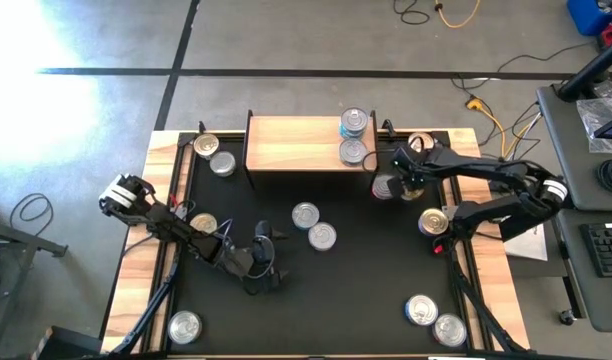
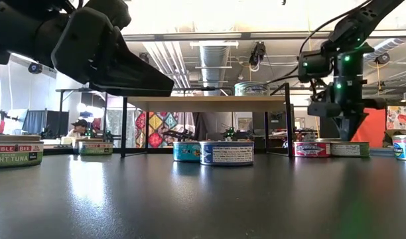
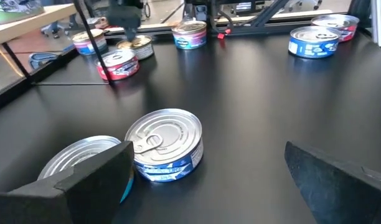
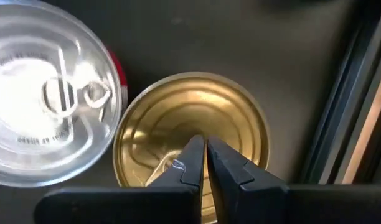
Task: Stack canned seafood by type on shelf
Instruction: Stack the green tuna can on top of the green tuna can on the shelf
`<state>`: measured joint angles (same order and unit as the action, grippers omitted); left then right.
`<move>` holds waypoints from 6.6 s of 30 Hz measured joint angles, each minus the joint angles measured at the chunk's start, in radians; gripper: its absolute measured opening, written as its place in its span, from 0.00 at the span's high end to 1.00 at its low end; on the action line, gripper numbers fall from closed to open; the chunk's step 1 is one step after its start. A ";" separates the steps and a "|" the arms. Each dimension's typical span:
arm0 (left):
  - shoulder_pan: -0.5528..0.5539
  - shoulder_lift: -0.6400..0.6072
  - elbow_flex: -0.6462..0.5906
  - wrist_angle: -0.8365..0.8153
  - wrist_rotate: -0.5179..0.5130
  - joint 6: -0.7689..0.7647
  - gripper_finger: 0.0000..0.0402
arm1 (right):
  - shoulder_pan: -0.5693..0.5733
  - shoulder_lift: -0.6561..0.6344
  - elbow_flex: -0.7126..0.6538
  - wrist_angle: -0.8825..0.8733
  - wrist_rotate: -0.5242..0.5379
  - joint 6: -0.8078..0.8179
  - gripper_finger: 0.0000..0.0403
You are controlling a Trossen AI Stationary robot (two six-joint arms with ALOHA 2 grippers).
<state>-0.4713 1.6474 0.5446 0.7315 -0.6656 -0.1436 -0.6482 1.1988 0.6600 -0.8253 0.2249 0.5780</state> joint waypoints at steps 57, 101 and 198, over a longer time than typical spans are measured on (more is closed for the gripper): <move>0.003 0.000 0.000 0.096 -0.128 0.025 0.00 | 0.955 0.281 0.343 -0.390 0.206 0.546 0.97; 0.002 0.062 0.000 0.141 -0.121 0.022 0.00 | 0.949 0.565 0.530 0.475 -0.125 0.031 0.97; -0.062 0.599 0.011 0.635 -0.081 -0.113 0.00 | 0.983 0.563 0.314 0.693 0.194 0.111 0.97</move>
<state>-0.5329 2.2465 0.5552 1.3665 -0.7467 -0.2564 0.3352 1.7618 0.9736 -0.1326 0.4193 0.6888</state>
